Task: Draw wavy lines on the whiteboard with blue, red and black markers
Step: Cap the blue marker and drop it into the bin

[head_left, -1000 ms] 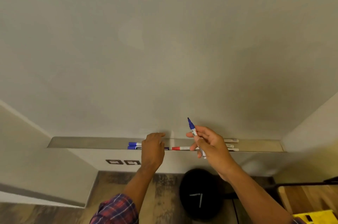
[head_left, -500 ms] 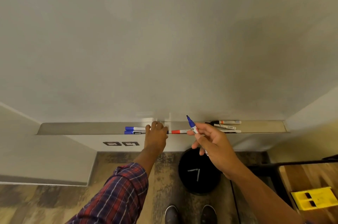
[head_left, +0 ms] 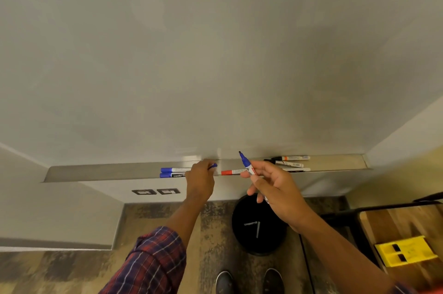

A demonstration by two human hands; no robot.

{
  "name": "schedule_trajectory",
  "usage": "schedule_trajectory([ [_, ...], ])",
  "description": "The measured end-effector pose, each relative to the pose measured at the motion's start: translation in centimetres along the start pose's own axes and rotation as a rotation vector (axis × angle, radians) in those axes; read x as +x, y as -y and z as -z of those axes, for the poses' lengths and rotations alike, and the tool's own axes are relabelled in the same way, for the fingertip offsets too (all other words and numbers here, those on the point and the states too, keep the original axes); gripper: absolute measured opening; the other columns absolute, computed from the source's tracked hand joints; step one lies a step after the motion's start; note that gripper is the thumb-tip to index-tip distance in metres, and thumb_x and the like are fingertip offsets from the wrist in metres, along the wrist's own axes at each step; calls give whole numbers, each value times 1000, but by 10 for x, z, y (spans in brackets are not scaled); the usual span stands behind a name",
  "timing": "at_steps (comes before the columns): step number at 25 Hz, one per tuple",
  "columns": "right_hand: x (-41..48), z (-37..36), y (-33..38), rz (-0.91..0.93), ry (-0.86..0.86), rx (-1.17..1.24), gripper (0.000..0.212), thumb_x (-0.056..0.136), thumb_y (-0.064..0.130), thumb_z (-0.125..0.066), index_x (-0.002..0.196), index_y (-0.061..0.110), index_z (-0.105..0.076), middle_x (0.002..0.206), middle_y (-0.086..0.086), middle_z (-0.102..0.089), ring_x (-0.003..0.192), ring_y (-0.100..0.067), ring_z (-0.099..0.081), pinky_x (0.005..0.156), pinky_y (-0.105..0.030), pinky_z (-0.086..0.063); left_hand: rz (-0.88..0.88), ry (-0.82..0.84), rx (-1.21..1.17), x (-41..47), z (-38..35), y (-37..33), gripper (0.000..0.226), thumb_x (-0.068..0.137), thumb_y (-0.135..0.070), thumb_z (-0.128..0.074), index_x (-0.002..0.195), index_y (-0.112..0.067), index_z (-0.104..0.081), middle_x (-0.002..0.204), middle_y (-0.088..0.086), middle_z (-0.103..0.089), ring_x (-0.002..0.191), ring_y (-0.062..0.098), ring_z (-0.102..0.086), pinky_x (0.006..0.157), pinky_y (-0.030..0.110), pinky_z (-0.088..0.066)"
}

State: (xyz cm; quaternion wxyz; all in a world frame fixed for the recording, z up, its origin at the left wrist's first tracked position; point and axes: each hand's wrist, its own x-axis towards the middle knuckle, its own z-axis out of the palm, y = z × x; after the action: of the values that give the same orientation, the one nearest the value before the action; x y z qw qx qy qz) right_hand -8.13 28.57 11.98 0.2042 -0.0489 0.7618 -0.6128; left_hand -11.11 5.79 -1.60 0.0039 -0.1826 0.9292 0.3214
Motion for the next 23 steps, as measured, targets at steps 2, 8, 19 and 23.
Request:
schedule_trajectory([
  [2, -3, 0, 3, 5, -2, 17, 31, 105, 17, -57, 135, 27, -61, 113, 10, -75, 83, -23, -74, 72, -40, -63, 78, -48, -346, -14, 8, -14, 10, 107, -16, -60, 113, -21, -68, 97, -7, -71, 94, 21, -69, 87, 28, -56],
  [8, -22, 4, 15, 7, 45, 125, 27, 105, 12, -58, 126, 28, -64, 105, -2, -78, 76, -32, -77, 68, -42, -63, 259, -16, -1034, -75, 43, -74, 30, 109, -11, -55, 131, -25, -69, 104, 7, -81, 95, 17, -80, 89, 28, -62],
  [19, -61, 10, 22, 37, 50, -93, 16, 98, 18, -67, 111, 26, -62, 95, 3, -78, 56, -30, -70, 43, -32, -53, 536, 58, -1634, -136, 71, -119, 25, 108, -11, -56, 128, 2, -63, 119, 30, -74, 108, 34, -77, 92, 41, -64],
  [23, -70, 8, 17, 74, 22, -253, 10, 98, 23, -68, 105, 26, -62, 90, 8, -76, 53, -23, -69, 42, -19, -47, 547, 61, -1671, -145, 73, -126, 25, 108, -12, -55, 128, 1, -62, 123, 31, -72, 110, 33, -77, 91, 40, -65],
])
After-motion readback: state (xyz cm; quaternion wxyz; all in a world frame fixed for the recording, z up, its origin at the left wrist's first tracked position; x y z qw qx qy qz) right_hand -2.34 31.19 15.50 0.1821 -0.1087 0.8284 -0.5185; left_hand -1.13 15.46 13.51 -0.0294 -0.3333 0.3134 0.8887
